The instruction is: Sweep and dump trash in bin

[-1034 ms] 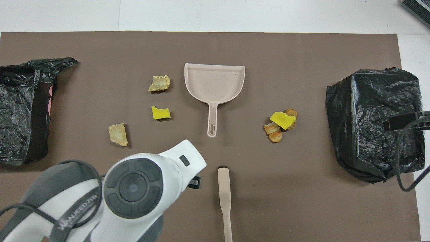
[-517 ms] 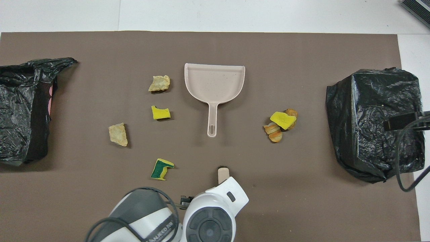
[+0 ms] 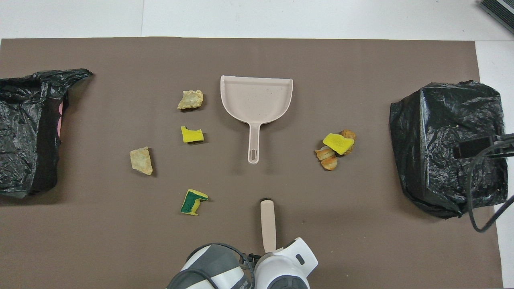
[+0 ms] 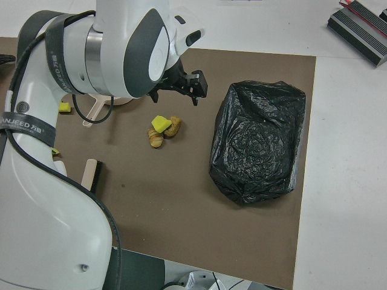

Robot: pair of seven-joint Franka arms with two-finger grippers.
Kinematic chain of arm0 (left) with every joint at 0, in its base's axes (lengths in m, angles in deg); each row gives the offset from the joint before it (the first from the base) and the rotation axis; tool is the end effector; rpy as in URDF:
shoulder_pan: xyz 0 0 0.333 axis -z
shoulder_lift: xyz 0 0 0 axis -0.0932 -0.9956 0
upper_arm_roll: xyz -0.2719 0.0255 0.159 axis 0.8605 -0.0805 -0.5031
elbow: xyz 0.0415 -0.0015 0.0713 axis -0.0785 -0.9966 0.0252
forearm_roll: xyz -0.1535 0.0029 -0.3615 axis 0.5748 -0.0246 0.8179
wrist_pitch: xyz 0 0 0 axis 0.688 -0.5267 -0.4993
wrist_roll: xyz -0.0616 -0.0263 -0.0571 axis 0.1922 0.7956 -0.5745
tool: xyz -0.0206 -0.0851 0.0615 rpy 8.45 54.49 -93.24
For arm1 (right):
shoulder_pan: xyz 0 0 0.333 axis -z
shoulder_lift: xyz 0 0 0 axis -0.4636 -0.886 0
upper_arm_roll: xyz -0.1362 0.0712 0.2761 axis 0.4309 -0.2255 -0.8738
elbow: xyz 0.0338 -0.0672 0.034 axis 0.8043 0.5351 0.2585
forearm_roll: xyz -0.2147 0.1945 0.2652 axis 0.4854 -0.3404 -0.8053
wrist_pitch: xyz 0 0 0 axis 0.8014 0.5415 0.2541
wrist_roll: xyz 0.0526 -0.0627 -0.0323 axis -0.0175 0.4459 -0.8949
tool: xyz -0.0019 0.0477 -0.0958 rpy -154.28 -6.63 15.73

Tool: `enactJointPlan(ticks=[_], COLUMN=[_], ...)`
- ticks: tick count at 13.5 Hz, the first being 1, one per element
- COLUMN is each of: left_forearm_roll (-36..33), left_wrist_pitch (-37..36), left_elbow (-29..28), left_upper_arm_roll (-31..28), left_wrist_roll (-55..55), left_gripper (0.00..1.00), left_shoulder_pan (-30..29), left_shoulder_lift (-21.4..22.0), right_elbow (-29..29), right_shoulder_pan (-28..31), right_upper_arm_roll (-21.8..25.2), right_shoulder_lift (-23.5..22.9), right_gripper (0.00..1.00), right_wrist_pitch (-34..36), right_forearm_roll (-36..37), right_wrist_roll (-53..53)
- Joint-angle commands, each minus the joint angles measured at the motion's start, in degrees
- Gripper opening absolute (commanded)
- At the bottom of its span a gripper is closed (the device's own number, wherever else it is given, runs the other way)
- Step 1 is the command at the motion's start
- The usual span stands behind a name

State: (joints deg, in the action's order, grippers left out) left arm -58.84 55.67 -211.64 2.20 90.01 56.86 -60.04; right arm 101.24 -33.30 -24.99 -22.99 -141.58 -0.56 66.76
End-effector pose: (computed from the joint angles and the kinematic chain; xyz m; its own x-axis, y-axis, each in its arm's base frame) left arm 0.2369 -0.4657 0.3731 0.9669 -0.2420 -0.0805 -0.2433 -0.9699 -0.0060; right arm 0.5131 -0.0149 0.6502 0.9991 0.0385 -0.0195 0.0379 -0.9988 -0.0325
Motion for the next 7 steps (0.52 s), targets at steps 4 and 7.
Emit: enactJointPlan(ticks=[4, 7], left_forearm_roll=[2.27, 2.45], left_wrist_pitch=[3.87, 3.61], left_elbow=[-2.16, -2.16], left_upper_arm_roll=[-1.06, -1.06], left_wrist_roll=[2.70, 2.87], left_gripper=[1.00, 0.91], left_shoulder_pan=[3.71, 3.71], left_shoulder_lift=[-3.44, -3.27], right_elbow=[0.82, 1.26], right_shoulder_pan=[-0.03, -0.56], right_upper_arm_roll=[-0.62, -0.71], right_shoulder_lift=[1.71, 1.45], right_gripper=[1.00, 1.00], right_wrist_pitch=[3.31, 1.73], right_forearm_roll=[-0.11, -0.37], right_wrist_roll=[-0.95, -0.42])
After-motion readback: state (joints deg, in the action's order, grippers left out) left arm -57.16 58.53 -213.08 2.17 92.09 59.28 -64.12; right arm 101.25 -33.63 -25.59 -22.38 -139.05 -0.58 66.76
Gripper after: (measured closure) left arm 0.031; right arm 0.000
